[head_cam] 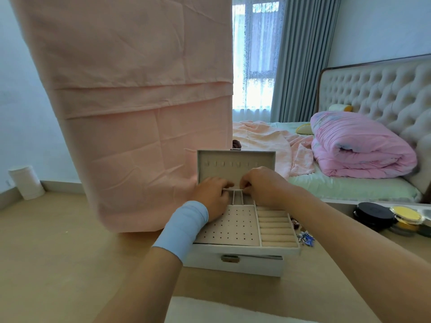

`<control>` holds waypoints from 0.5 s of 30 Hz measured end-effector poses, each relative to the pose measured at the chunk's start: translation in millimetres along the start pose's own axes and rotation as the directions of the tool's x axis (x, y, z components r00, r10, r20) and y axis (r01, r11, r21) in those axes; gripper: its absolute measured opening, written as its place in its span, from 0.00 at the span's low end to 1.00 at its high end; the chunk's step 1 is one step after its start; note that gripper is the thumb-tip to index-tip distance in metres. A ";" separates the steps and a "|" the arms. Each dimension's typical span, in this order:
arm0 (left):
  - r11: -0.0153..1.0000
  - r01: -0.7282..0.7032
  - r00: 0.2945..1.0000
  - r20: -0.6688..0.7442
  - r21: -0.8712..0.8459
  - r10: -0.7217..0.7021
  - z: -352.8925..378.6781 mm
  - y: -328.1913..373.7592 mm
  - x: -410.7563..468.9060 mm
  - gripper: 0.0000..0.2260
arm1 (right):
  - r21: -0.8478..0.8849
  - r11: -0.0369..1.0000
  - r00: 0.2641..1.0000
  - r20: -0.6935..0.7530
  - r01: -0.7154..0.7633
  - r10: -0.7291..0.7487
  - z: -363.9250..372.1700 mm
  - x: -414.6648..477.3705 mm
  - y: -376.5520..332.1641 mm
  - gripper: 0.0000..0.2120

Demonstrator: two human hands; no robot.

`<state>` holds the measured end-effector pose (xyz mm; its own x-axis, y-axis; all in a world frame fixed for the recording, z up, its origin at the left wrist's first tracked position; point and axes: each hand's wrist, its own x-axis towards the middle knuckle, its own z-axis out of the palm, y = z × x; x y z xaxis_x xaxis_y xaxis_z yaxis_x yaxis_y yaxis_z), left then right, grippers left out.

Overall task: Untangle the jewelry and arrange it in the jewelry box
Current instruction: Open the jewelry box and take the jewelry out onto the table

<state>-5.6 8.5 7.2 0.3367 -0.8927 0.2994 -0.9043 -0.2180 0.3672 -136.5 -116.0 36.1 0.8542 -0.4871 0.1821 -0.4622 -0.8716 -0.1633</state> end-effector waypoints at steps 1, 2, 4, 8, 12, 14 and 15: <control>1.000 0.008 1.000 0.023 -0.019 -0.008 -0.1 2.6 -10.6 0.18 | 0.026 1.000 0.999 0.037 -0.001 0.000 1.1 -7.8 -2.3 0.07; 0.999 0.018 0.999 0.049 -0.029 -0.016 1.3 4.3 -21.5 0.18 | 0.043 0.999 0.998 0.068 -0.005 0.002 4.5 -15.9 -4.0 0.08; 0.999 0.030 0.995 0.092 -0.031 -0.027 6.9 5.6 -45.0 0.19 | 0.060 0.998 0.993 0.116 -0.018 0.011 14.1 -33.8 -6.3 0.07; 0.997 0.068 0.992 0.108 -0.024 -0.065 19.3 1.7 -81.5 0.21 | 0.062 0.997 0.983 0.178 -0.047 0.035 33.3 -59.5 -8.6 0.06; 0.997 0.079 0.994 0.070 -0.009 -0.078 25.3 -1.9 -103.6 0.21 | 0.137 0.988 0.995 0.084 -0.070 0.059 40.3 -75.8 -13.1 0.09; 0.998 0.057 0.997 0.042 0.011 -0.057 26.8 -0.1 -111.9 0.21 | 0.136 0.989 0.999 0.007 -0.053 0.053 43.5 -86.2 -15.1 0.11; 0.999 0.045 0.999 0.024 0.019 -0.046 26.8 1.3 -115.0 0.21 | 0.105 0.994 0.998 -0.055 -0.024 0.030 46.6 -92.5 -17.1 0.12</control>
<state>-52.6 100.3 -50.4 0.3712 -0.8912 0.2608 -0.8930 -0.2656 0.3634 -196.5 -53.5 -23.1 0.8257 -0.5152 0.2298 -0.4550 -0.8490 -0.2687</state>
